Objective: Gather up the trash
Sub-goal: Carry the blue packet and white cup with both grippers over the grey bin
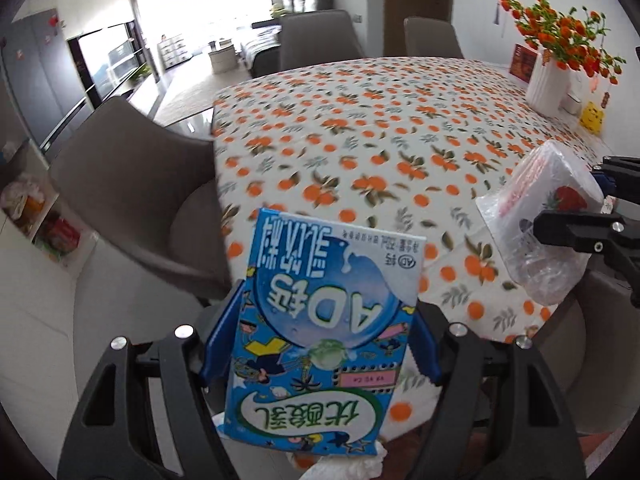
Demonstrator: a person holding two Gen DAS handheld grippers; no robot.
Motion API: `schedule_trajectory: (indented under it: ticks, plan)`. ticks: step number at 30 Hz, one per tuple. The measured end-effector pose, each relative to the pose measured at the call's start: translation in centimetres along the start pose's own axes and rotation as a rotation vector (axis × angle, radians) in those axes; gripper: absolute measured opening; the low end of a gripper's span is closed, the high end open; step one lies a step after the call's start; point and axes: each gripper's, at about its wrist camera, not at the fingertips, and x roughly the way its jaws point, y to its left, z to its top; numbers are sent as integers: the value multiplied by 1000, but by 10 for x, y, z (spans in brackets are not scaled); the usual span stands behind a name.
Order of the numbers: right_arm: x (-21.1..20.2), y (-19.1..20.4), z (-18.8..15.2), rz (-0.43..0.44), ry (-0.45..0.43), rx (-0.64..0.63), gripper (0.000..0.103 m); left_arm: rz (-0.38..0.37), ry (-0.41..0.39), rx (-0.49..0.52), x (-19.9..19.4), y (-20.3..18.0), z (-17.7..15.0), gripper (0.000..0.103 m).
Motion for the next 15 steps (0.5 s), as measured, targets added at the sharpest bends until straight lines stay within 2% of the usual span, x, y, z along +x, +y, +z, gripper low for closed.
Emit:
schedule_trajectory:
  ticks: [4,8,12,15]
  plan:
    - [24,74,6,104,38,-99,47,76,34,-95,-26,56,-54,72]
    - [48,143,11,169,61,-177,47,119,55,-172,-41,115,-100,72]
    - [81,206,17,193,84,-192,47,123,77,-204,-44,175,-137,72]
    - [115,250,21,162,110,-175,47,104,111,-190,-38,217,-158,72]
